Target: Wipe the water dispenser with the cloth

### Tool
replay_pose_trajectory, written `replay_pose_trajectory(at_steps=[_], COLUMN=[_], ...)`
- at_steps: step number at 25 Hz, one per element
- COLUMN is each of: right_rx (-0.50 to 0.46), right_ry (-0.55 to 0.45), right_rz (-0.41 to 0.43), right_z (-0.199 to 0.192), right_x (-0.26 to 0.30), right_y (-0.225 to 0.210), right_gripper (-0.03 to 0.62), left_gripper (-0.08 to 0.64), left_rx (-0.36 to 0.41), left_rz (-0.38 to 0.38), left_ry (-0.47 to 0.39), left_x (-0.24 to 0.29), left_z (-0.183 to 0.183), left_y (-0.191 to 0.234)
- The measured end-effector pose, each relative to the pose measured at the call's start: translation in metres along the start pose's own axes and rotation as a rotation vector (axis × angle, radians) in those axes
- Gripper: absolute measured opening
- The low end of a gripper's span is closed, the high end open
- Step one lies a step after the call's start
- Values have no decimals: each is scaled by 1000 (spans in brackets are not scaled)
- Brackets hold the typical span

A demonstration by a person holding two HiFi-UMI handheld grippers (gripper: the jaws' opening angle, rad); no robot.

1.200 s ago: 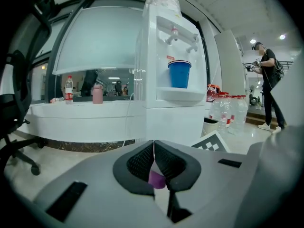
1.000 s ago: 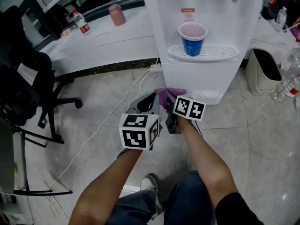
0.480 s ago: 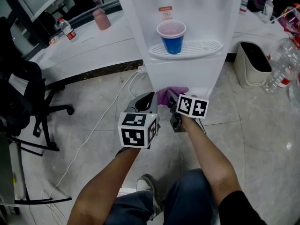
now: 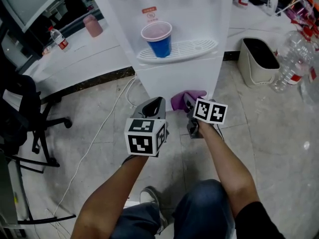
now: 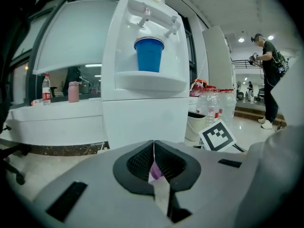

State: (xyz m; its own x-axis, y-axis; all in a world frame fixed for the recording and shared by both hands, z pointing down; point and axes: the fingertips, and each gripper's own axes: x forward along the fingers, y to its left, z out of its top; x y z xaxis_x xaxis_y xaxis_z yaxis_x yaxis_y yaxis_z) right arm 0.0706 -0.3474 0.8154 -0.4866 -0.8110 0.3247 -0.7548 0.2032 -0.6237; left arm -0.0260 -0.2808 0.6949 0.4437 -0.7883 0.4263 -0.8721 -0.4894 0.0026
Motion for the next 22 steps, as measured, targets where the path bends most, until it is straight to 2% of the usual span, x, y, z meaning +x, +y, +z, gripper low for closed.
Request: replay_pose_trajectory(at_steps=[12, 18, 22], right_rx=[-67, -102, -190], right_ry=[-40, -63, -50], right_rz=[-118, -163, -143], right_z=[46, 63, 73], right_x=[-50, -71, -84], right_y=[-75, -88, -64], right_gripper=[46, 46, 46], left_gripper=[28, 28, 28], left_rx=[27, 63, -26], left_rz=[-63, -89, -76], left_ry=[6, 14, -5], left_x=[22, 26, 31], left_z=[4, 4, 16], left_y=[-45, -55, -51])
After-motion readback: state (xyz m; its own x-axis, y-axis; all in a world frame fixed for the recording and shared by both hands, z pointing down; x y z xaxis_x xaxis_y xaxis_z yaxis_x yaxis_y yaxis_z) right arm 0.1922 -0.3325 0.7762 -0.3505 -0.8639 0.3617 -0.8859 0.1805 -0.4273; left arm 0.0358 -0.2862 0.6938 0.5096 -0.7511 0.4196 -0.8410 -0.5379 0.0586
